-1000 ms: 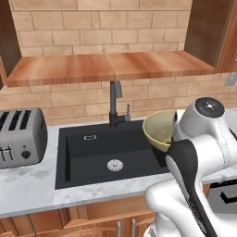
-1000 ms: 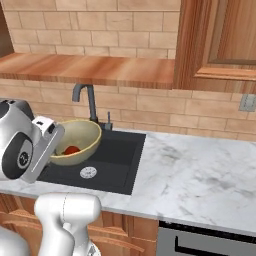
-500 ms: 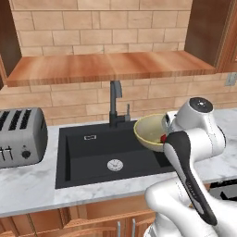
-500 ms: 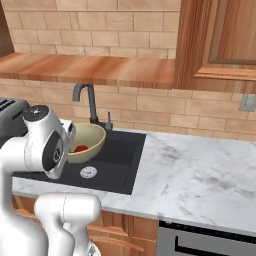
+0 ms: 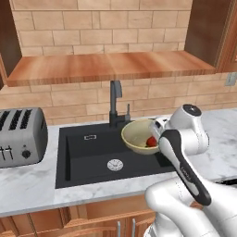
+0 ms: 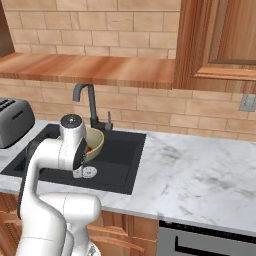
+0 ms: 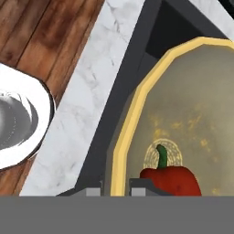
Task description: Pick the bell pepper from the cabinet and place it in the bowl. Then pick the bowl and place it in the sink. Then turn on the sink facuet.
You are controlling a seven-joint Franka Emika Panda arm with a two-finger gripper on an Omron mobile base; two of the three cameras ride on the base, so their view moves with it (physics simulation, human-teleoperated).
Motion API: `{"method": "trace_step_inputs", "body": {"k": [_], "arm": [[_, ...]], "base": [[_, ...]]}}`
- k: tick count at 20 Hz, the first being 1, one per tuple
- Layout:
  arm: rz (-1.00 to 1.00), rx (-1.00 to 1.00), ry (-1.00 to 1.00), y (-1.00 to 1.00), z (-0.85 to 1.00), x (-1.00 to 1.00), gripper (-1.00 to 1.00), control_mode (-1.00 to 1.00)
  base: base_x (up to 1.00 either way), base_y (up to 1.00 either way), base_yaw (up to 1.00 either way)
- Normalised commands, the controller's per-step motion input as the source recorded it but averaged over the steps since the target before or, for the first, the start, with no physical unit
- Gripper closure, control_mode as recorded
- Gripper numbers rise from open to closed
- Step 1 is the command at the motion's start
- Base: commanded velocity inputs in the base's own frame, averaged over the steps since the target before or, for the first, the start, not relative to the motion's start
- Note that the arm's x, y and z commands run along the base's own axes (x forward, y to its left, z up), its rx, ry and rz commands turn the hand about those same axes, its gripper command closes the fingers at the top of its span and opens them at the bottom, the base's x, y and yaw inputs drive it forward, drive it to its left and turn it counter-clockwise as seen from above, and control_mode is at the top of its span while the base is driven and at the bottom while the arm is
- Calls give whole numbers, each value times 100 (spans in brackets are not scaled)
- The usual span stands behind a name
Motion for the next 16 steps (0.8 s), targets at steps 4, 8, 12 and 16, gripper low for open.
{"method": "trace_step_inputs", "body": {"k": [4,8,12,16], "arm": [[44,-1,0,0,-41,36,100,-100],[40,0,0,0,-32,21,100,-100],[34,0,0,0,-30,41,100,-100],[28,-2,0,9,-33,44,100,-100]], "base": [[0,0,0],[0,0,0],[0,0,0],[0,0,0]]}}
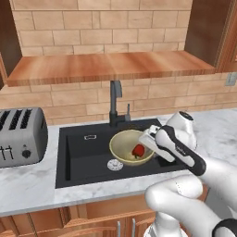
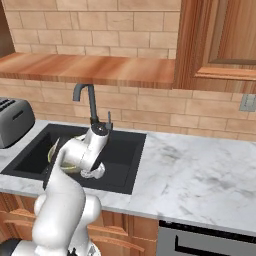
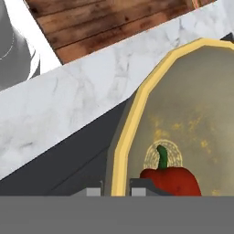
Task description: Pick the bell pepper from the cabinet and place it in the bowl. Then pick the bowl and place it in the sink. Then turn on the sink facuet.
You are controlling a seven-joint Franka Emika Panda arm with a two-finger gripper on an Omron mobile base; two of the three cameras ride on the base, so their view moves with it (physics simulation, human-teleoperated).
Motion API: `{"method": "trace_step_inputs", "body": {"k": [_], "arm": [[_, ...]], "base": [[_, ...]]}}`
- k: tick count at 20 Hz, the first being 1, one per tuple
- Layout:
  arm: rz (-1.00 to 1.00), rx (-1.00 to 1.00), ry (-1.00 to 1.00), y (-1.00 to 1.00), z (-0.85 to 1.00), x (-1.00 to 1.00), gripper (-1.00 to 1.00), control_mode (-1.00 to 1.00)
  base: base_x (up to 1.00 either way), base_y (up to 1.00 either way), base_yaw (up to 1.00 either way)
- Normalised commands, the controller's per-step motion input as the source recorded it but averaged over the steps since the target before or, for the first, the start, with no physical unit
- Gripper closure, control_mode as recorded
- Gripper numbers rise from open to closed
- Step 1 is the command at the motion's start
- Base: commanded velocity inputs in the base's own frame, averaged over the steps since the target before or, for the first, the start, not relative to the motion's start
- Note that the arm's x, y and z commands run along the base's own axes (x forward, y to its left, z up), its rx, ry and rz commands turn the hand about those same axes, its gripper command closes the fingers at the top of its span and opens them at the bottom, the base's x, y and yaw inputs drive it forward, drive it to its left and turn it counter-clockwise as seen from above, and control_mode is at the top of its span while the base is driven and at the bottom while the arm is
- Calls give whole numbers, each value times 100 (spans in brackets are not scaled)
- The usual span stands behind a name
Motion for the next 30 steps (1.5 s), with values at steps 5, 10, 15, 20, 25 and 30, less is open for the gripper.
{"method": "trace_step_inputs", "body": {"k": [5,10,15,20,25,30], "arm": [[25,-1,1,4,-36,45,100,-100],[19,-5,1,8,-39,55,100,-100],[8,-4,0,0,-30,69,100,-100],[4,-2,0,0,-34,42,100,-100],[0,-4,0,0,-39,26,100,-100],[0,-4,0,0,-35,30,100,-100]], "base": [[0,0,0],[0,0,0],[0,0,0],[0,0,0],[0,0,0],[0,0,0]]}}
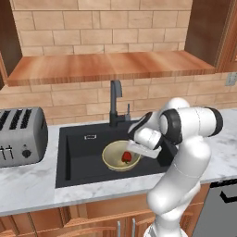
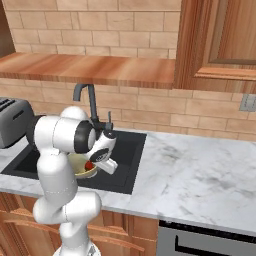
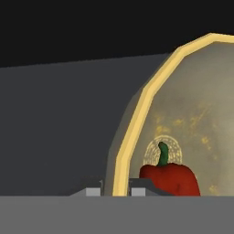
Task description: Pick the bell pepper from the cabinet and place it in the bowl. Then pick the bowl and place it in the sink. Then turn on the sink facuet.
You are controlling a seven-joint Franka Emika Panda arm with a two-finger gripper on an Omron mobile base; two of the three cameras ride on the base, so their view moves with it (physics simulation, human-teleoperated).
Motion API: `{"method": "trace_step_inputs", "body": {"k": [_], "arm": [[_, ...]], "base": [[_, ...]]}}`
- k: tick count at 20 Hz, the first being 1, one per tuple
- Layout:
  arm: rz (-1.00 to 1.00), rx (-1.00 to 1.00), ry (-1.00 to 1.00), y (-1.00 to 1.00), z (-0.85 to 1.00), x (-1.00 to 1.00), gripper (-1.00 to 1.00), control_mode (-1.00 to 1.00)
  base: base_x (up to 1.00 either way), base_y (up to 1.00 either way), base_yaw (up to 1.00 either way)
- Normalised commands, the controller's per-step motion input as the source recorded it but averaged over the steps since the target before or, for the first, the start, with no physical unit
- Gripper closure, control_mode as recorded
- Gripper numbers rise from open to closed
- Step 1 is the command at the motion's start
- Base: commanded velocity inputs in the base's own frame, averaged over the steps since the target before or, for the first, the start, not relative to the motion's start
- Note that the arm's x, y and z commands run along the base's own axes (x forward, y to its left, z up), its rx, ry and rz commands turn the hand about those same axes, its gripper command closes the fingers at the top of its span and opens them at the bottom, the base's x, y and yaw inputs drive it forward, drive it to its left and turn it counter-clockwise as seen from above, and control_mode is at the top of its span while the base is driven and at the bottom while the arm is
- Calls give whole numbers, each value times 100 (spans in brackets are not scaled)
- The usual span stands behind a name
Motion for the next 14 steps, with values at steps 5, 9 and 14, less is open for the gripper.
{"method": "trace_step_inputs", "body": {"k": [5,9,14], "arm": [[0,-2,0,0,-24,45,100,-100],[0,-2,0,0,-17,51,100,-100],[0,0,0,0,-17,25,100,-100]], "base": [[0,0,0],[0,0,0],[0,0,0]]}}
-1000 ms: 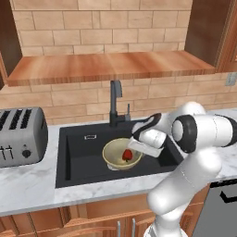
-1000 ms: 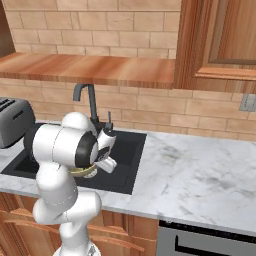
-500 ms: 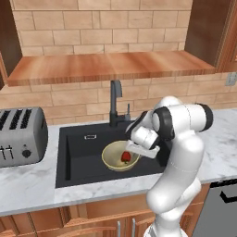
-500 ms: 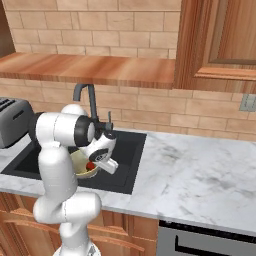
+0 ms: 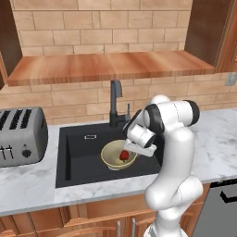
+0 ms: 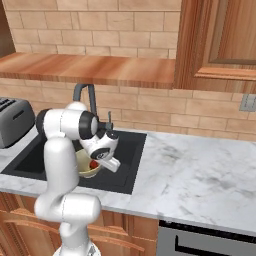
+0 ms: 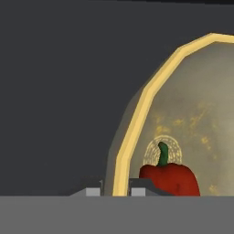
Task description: Pick the bell pepper from the cabinet and place it in the bowl. Then pick the bowl and place it in the sink. Then turn on the sink facuet.
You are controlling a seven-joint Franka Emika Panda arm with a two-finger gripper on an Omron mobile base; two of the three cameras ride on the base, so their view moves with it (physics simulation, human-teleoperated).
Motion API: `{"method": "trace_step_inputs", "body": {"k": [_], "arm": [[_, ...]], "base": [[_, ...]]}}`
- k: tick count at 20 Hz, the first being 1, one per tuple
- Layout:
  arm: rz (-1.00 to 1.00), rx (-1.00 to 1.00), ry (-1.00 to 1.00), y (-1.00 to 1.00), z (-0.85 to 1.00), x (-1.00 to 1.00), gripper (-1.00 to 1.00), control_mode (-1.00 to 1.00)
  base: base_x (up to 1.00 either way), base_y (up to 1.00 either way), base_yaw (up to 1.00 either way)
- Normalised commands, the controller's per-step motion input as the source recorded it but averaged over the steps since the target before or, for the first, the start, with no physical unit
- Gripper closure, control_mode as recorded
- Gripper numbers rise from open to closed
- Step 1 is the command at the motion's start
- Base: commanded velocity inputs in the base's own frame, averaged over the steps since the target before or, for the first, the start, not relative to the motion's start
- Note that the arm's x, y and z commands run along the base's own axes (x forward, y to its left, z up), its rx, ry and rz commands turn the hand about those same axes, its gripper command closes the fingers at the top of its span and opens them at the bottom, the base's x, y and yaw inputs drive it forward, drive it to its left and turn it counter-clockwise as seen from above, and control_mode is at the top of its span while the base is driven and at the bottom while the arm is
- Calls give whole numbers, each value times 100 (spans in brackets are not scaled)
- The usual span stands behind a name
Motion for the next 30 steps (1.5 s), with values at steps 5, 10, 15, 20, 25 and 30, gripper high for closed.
{"method": "trace_step_inputs", "body": {"k": [5,10,15,20,25,30], "arm": [[2,0,0,0,-26,2,100,-100],[3,-2,0,4,-18,0,-100,-100],[0,-1,0,0,-3,16,-100,-100],[0,0,-3,0,1,18,-100,-100],[3,0,-13,-10,57,-10,-100,-100],[2,0,-18,-26,80,-38,-100,-100]], "base": [[0,0,0],[0,0,0],[0,0,0],[0,0,0],[0,0,0],[0,0,0]]}}
